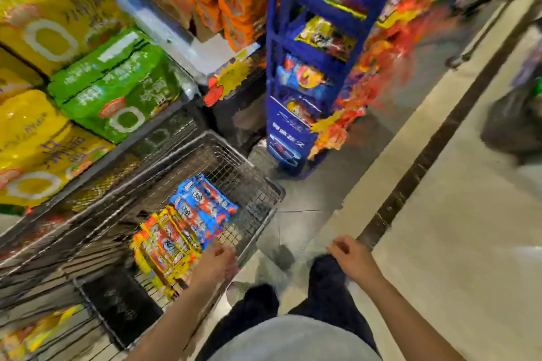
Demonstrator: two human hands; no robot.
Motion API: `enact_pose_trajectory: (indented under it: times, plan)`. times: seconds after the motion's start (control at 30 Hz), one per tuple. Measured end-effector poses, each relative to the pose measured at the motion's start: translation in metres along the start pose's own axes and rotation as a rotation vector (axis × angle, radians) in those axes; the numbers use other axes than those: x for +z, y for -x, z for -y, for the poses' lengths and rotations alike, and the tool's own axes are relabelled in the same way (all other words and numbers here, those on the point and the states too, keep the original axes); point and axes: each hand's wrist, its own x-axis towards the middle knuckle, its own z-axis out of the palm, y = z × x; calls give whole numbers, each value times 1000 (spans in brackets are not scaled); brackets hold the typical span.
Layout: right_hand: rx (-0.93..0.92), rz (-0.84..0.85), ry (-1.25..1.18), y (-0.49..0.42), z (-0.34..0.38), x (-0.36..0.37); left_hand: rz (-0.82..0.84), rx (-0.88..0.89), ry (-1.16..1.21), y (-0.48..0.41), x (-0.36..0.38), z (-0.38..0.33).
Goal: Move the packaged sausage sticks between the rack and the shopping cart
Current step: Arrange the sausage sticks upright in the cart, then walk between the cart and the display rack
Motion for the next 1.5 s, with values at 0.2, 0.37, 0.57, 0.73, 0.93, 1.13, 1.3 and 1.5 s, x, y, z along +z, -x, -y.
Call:
enact_pose_trajectory:
  times: [0.2,0.37,0.57,0.73,0.93,1.13,1.3,1.5]
  plan:
    - [98,-72,-186,16,-89,-73,55,139,-300,0,116,-84]
    - [209,-122,-280,11,-157,-141,125,190,-435,-8,247,-139]
    - [278,-234,-391,0,-220,-227,419,292,-698,27,401,-191]
    - [308,-309,-522,-26,-236,-292,481,403,-683,39,455,-243]
    - [200,-277,-457,-90,-204,-364,356,451,-557,9,463,-301]
    - [82,-137,-290,-161,-167,-420,180,319,-368,-41,476,-335]
    - [97,-20,-152,-223,-157,-481,164,211,-280,-71,508,-379]
    - [53,-65,-101,-288,-131,-571,115,329,-99,-88,561,-459]
